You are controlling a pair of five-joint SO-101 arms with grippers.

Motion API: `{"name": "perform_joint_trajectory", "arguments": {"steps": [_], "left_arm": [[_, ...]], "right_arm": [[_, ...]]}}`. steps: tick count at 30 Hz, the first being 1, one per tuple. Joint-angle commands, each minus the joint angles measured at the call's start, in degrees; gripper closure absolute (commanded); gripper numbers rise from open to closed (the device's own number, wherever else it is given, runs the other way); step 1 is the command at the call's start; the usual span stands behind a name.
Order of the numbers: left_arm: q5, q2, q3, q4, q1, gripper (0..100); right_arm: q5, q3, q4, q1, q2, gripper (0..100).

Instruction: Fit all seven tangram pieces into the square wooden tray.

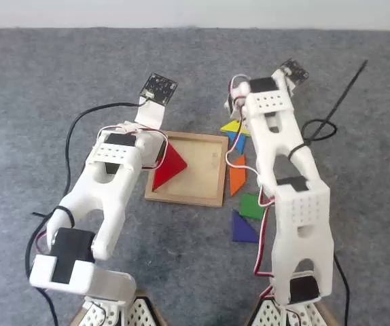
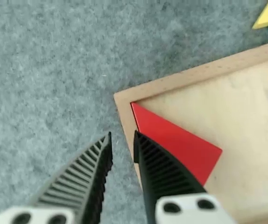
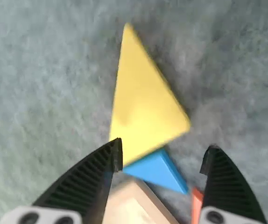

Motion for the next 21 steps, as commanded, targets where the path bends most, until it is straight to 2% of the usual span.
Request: {"name": "perform_joint_trajectory", "arguments": {"steps": [1, 6, 11, 21], "left_arm": [[-0.5, -1.1, -0.5, -1.0, -0.2, 92], [-0.5, -1.1, -0.4, -0.9, 0.1, 92], [-0.5, -1.1, -0.4, -0.9, 0.1, 92], [-0.7, -1.1, 0.0, -0.9, 0.0, 92]], "right_arm": [[-1.0, -17.1, 4.1, 0.9, 5.1, 73.7], [-0.9, -31.8, 5.6, 1.0, 14.8, 73.6], [1.4, -40.6, 8.7, 0.8, 20.0, 73.6], [1.1, -39.4, 11.6, 1.0, 21.4, 73.8]]}}
